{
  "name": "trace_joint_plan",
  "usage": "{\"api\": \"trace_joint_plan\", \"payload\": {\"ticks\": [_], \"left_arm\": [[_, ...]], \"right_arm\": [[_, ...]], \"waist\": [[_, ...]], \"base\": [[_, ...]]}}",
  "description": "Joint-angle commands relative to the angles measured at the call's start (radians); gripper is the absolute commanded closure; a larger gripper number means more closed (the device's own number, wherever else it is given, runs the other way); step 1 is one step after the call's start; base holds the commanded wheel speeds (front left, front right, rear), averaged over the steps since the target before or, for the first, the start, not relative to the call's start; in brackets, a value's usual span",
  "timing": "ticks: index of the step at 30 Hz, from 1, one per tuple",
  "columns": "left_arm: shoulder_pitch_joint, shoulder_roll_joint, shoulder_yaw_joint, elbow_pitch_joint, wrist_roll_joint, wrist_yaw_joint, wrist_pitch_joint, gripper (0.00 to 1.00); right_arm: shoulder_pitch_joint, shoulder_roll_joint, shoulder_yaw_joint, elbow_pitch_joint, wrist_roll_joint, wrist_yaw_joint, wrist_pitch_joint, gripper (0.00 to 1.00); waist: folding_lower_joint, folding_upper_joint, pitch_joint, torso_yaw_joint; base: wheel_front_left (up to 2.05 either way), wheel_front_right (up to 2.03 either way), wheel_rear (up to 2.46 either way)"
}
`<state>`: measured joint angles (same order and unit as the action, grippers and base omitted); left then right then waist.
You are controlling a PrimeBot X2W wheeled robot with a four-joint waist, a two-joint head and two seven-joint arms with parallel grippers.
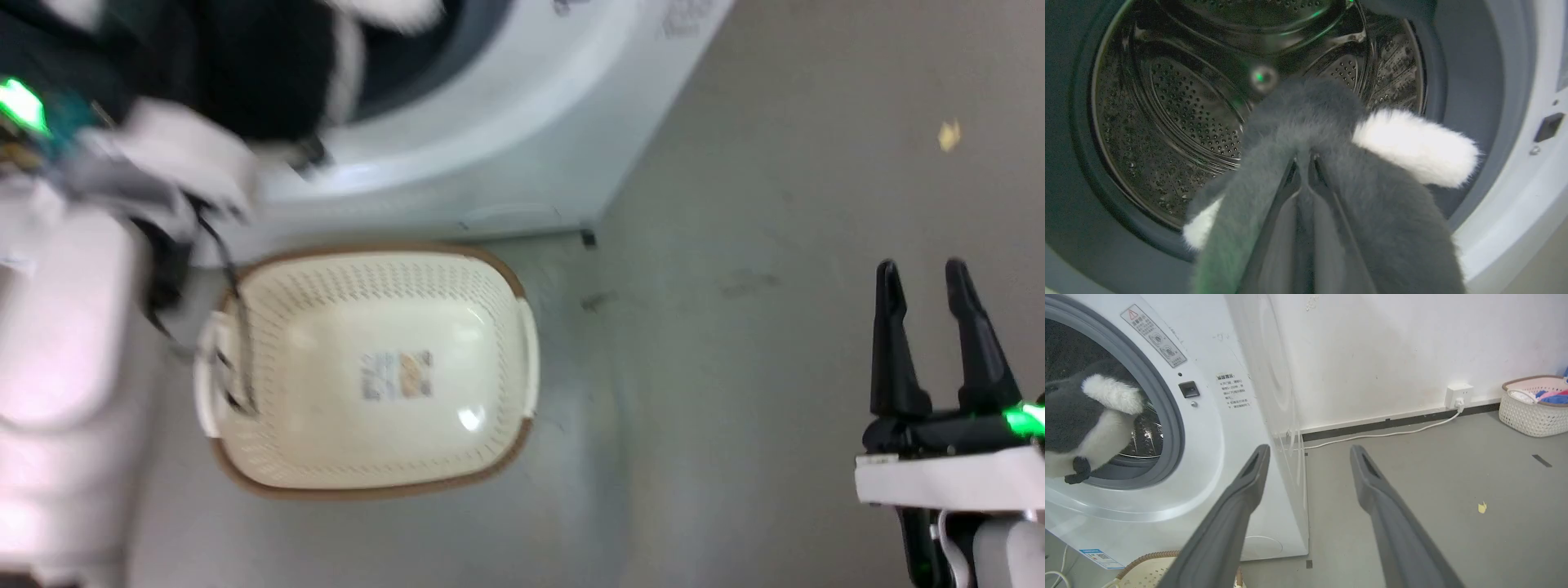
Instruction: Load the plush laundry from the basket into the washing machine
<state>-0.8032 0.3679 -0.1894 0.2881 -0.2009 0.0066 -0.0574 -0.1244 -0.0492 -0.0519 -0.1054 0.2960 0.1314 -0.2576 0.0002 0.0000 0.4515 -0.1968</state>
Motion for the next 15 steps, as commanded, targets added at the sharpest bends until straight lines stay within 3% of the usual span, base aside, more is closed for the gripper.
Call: {"api": "trace_joint_plan", "payload": {"ticks": [1,10,15], "left_arm": [[-0.061,0.019,0.007,0.014,0.010,-0.010,0.014,1.00],[-0.416,0.136,0.016,0.232,0.051,-0.054,0.123,1.00],[-0.564,0.149,0.000,0.364,0.074,-0.057,0.126,1.00]], "right_arm": [[-0.021,-0.001,0.003,-0.002,0.014,-0.001,-0.004,0.00],[-0.076,-0.001,0.040,0.016,0.083,-0.001,-0.004,0.00],[-0.090,-0.001,0.058,0.020,0.103,-0.001,-0.004,0.00]], "waist": [[-0.0002,0.0000,0.111,-0.084],[-0.0002,0.0000,0.252,-0.176],[-0.0002,0.0000,0.292,-0.201]], "base": [[0.00,0.00,0.00],[0.00,0.00,0.00],[0.00,0.00,0.00]]}}
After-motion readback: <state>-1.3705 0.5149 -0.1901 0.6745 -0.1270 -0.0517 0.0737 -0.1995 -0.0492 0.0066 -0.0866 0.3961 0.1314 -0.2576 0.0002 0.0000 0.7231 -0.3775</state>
